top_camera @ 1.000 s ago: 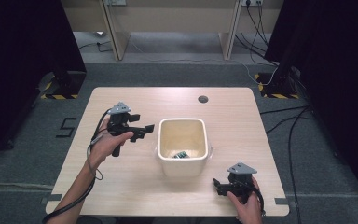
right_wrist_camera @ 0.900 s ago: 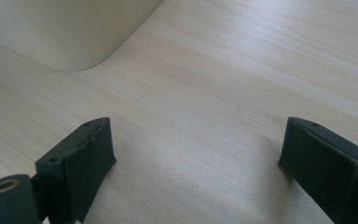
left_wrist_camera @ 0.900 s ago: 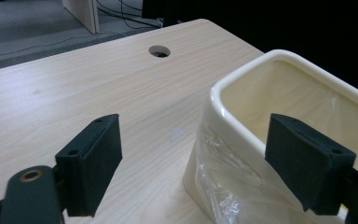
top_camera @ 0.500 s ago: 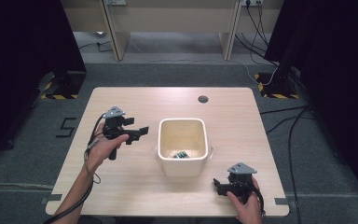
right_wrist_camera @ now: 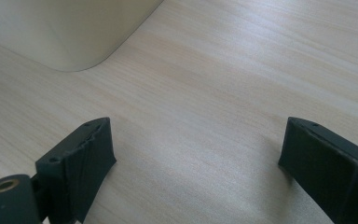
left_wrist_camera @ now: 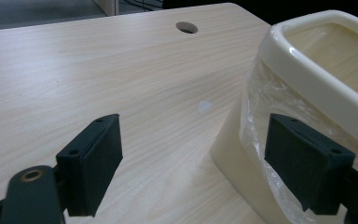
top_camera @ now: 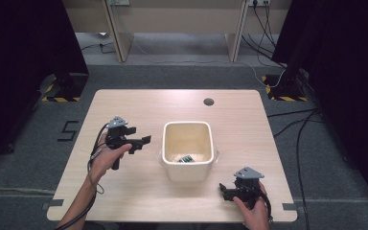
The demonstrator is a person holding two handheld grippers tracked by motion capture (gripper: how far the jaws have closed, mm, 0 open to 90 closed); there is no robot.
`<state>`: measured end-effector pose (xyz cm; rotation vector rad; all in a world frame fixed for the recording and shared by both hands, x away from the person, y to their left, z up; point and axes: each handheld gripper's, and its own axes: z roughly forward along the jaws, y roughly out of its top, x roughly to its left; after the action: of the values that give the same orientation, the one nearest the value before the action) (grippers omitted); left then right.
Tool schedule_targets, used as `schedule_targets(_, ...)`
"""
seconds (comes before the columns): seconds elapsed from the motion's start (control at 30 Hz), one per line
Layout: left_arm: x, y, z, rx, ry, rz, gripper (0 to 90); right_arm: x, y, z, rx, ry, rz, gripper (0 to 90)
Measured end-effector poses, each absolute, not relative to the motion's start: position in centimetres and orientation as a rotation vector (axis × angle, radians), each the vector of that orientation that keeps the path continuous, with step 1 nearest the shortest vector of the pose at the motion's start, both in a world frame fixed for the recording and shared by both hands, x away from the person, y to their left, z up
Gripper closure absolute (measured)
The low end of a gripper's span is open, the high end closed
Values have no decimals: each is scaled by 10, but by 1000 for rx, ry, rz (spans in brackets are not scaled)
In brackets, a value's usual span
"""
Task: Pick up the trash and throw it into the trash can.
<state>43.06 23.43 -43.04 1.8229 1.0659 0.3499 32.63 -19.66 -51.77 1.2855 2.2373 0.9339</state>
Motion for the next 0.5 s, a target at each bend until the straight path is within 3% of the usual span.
schedule_targets(0.5,426,239,-453,1835,1088,347,186,326,-197,-518,1285,2237,934,98)
